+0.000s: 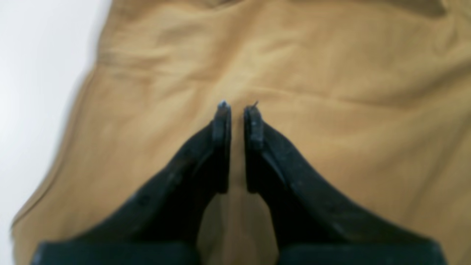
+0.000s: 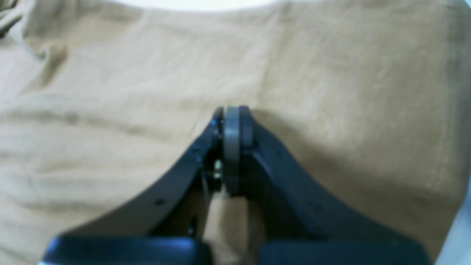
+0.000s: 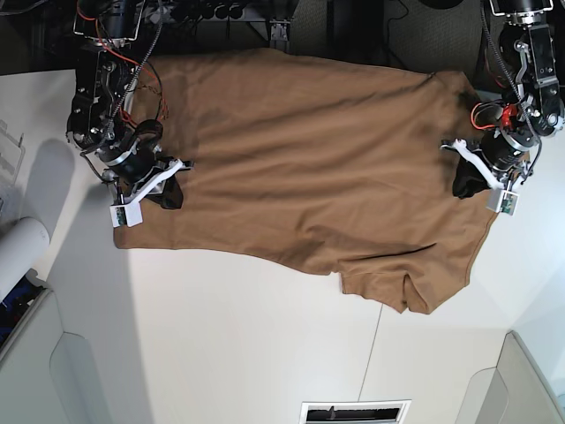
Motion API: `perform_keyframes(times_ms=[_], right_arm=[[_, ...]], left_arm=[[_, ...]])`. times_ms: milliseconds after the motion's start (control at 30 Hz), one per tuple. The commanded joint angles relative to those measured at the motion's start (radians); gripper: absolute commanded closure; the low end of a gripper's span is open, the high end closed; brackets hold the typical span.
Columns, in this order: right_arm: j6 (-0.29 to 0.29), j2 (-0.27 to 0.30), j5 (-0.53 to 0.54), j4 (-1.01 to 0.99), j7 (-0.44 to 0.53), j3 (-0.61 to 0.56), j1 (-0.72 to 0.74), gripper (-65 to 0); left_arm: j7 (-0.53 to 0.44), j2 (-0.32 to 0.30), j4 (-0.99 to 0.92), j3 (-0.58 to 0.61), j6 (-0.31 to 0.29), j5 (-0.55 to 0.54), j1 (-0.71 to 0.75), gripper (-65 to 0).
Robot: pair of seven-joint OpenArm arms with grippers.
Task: Layout the t-shirt on the table in an organized manner, then fold the t-shirt properly
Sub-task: 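Regrasp the shirt with both grippers and pull it taut, then pull the shirt body with the left gripper toward the shirt's outer edge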
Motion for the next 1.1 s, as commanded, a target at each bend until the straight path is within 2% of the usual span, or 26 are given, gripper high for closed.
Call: perform_keyframes(times_ms=[0, 133, 367, 467, 567, 767, 833, 933, 1000, 1067], right_arm=[[0.006, 0.005, -0.01, 0.016, 0.024, 0.001, 0.016, 0.0], [0.006, 0.011, -0.059, 0.012, 0.02, 0.002, 0.015, 0.0], [-0.001, 0.045, -0.037, 0.011, 0.021, 0.008, 0.013, 0.0], [-0.001, 0.044, -0.005, 0.011, 0.021, 0.024, 0.013, 0.0], [-0.001, 0.044, 0.03, 0.011, 0.021, 0.027, 0.013, 0.0], [0.0, 0.043, 0.052, 0.011, 0.021, 0.027, 0.013, 0.0], [0.0, 0.043, 0.053, 0.011, 0.022, 0.027, 0.013, 0.0], [-0.001, 0.043, 0.055, 0.011, 0.03, 0.027, 0.014, 0.0], [-0.001, 0.044, 0.055, 0.011, 0.034, 0.027, 0.016, 0.0], [-0.001, 0.044, 0.055, 0.011, 0.037, 0.027, 0.016, 0.0]], left_arm=[[-0.037, -0.016, -0.011, 0.011, 0.0, 0.002, -0.029, -5.8], [-0.057, -0.016, -0.175, 0.092, 0.0, 0.019, -0.132, -3.9], [-0.042, -0.013, -0.455, 0.293, 0.001, 0.037, -0.338, -3.7], [-0.042, -0.002, -0.517, 0.352, 0.048, 0.065, -0.402, -3.7], [-0.043, 0.031, -0.559, 0.368, 0.064, 0.075, -0.468, -3.6], [-0.042, 0.141, -0.658, 0.369, 0.06, 0.129, -0.603, -3.6], [-0.033, 0.166, -0.694, 0.371, 0.021, 0.137, -0.638, -3.6], [0.042, 0.163, -0.699, 0.377, -0.032, 0.088, -0.672, -3.7], [0.106, 0.131, -0.657, 0.377, -0.068, -0.003, -0.679, -3.7], [0.132, 0.076, -0.574, 0.377, -0.08, -0.096, -0.666, -4.1]])
